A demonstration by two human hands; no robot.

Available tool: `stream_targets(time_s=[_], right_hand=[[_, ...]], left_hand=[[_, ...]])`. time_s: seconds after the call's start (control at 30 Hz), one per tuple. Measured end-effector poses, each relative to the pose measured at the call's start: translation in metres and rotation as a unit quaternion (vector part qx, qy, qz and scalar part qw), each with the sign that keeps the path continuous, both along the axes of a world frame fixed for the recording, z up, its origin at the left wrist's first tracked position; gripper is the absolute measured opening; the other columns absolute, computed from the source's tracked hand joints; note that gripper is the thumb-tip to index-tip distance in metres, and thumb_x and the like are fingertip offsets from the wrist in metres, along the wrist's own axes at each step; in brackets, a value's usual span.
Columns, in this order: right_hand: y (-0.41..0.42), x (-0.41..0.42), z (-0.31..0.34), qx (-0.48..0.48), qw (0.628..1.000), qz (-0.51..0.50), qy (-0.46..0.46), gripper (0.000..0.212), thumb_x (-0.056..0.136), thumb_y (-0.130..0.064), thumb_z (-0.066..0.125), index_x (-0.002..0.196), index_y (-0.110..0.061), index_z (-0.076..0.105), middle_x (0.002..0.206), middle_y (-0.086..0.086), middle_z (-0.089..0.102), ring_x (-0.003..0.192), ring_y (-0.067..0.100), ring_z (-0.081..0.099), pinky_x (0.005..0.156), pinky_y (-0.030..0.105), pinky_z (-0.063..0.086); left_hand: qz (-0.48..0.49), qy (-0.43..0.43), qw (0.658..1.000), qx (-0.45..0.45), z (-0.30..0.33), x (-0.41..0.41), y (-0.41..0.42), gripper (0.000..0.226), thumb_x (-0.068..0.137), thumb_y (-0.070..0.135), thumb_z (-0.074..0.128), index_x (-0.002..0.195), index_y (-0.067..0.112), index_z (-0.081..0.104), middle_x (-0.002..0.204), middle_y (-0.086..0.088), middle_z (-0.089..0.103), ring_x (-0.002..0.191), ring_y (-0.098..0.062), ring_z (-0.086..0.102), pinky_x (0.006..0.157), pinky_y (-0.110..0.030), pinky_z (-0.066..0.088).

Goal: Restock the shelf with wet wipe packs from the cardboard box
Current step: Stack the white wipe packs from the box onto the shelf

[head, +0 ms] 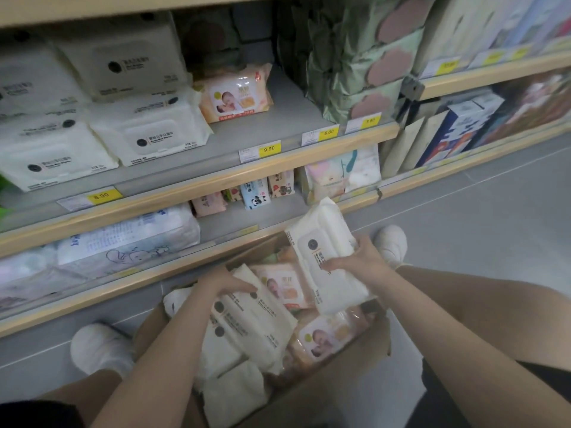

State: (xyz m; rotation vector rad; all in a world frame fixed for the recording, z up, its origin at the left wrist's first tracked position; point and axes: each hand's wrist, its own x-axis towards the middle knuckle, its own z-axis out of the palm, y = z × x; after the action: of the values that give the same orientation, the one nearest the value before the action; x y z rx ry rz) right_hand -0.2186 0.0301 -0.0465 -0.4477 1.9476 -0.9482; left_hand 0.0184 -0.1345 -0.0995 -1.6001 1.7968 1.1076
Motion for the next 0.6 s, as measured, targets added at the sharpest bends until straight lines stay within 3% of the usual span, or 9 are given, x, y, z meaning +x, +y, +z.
stream_targets(time_s=[0.13, 0.2, 0.27, 0.37, 0.47, 0.6], right_hand=[[0.001, -0.002, -0.003, 0.000, 1.000, -0.001, 0.001, 0.084, 0.051, -0.021, 0.090, 0.119, -0.015, 0.041, 0.107, 0.000, 0.059, 0.091, 0.017, 0.062, 0.064, 0.032, 0.051], [0.001, -0.004, -0.006, 0.004, 1.000, 0.006, 0.008, 0.087, 0.047, -0.026, 0.091, 0.118, -0.016, 0.042, 0.107, 0.001, 0.060, 0.092, 0.019, 0.063, 0.069, 0.035, 0.054], [0.000, -0.003, -0.005, 0.005, 1.000, 0.011, 0.010, 0.089, 0.044, -0.028, 0.091, 0.118, -0.016, 0.042, 0.108, 0.001, 0.060, 0.093, 0.020, 0.063, 0.071, 0.036, 0.054], [-0.002, -0.002, 0.003, 0.012, 0.999, 0.029, 0.017, 0.094, 0.040, -0.032, 0.091, 0.119, -0.015, 0.043, 0.108, 0.002, 0.061, 0.091, 0.020, 0.064, 0.068, 0.034, 0.055], [-0.005, 0.000, 0.018, 0.003, 0.998, 0.061, 0.026, 0.094, 0.039, -0.034, 0.091, 0.120, -0.015, 0.047, 0.109, 0.002, 0.064, 0.091, 0.018, 0.064, 0.065, 0.031, 0.053], [-0.017, 0.009, 0.050, -0.025, 0.995, 0.092, 0.037, 0.084, 0.050, -0.026, 0.091, 0.117, -0.018, 0.041, 0.107, -0.003, 0.057, 0.091, 0.017, 0.060, 0.065, 0.033, 0.049]], left_hand=[[0.023, 0.032, 0.998, 0.056, 0.005, 0.001, -0.002, 0.102, 0.033, 0.060, 0.082, 0.118, 0.011, 0.055, 0.117, -0.004, 0.063, 0.102, -0.022, 0.062, 0.092, -0.038, 0.050], [0.039, 0.043, 0.996, 0.060, 0.010, 0.002, 0.002, 0.090, 0.046, 0.053, 0.084, 0.115, 0.008, 0.049, 0.121, -0.006, 0.058, 0.106, -0.024, 0.060, 0.088, -0.036, 0.051], [0.070, 0.068, 0.993, 0.060, 0.016, 0.005, 0.009, 0.088, 0.047, 0.049, 0.086, 0.116, 0.007, 0.053, 0.117, -0.007, 0.062, 0.101, -0.024, 0.062, 0.082, -0.036, 0.053], [0.120, 0.101, 0.988, -0.004, 0.029, 0.019, 0.022, 0.083, 0.049, 0.048, 0.086, 0.114, 0.009, 0.052, 0.111, -0.006, 0.063, 0.098, -0.024, 0.062, 0.070, -0.033, 0.052], [0.162, 0.129, 0.976, -0.061, 0.049, 0.035, 0.028, 0.102, 0.052, 0.047, 0.086, 0.131, 0.005, 0.039, 0.123, -0.009, 0.056, 0.102, -0.024, 0.057, 0.061, -0.031, 0.047], [0.171, 0.174, 0.961, -0.127, 0.089, 0.066, 0.017, 0.093, 0.058, 0.045, 0.085, 0.130, 0.006, 0.040, 0.124, -0.008, 0.055, 0.099, -0.022, 0.055, 0.061, -0.028, 0.042]])
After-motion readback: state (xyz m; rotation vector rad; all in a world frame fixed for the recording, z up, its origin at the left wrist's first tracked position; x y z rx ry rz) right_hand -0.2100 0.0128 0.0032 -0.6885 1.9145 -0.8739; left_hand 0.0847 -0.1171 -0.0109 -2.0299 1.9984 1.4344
